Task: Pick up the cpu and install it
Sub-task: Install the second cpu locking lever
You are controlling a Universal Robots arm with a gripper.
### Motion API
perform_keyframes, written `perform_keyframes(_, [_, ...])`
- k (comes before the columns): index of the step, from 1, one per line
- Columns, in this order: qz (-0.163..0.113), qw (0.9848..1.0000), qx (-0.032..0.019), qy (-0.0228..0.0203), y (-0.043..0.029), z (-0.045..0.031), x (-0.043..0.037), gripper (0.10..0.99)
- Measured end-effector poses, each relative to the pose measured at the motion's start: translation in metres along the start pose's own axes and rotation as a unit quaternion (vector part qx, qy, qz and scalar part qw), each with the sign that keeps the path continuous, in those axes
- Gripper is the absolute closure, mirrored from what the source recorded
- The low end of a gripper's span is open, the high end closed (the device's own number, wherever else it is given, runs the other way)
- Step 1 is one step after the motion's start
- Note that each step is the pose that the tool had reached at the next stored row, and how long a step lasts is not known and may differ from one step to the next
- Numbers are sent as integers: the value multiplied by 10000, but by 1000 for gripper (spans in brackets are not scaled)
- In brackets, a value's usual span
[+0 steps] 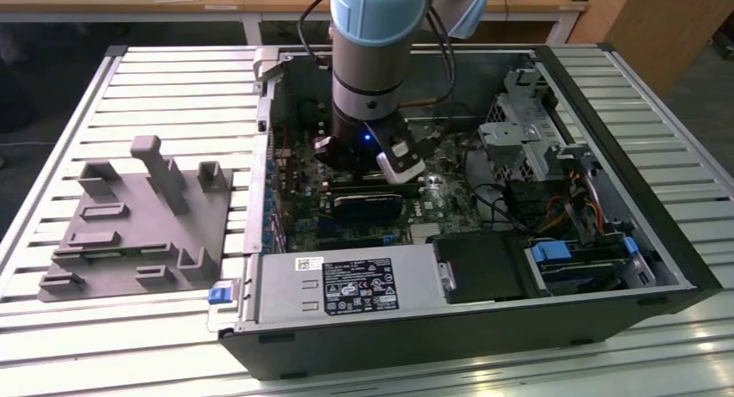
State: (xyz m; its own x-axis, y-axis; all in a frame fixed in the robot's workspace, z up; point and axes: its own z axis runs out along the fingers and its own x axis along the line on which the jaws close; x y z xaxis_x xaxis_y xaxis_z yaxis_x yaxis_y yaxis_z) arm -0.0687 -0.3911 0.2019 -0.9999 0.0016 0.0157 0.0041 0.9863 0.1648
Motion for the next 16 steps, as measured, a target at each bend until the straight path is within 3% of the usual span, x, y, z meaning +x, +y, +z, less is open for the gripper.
perform_keyframes(16, [-2, 9999, -145, 0, 6, 49, 41, 980])
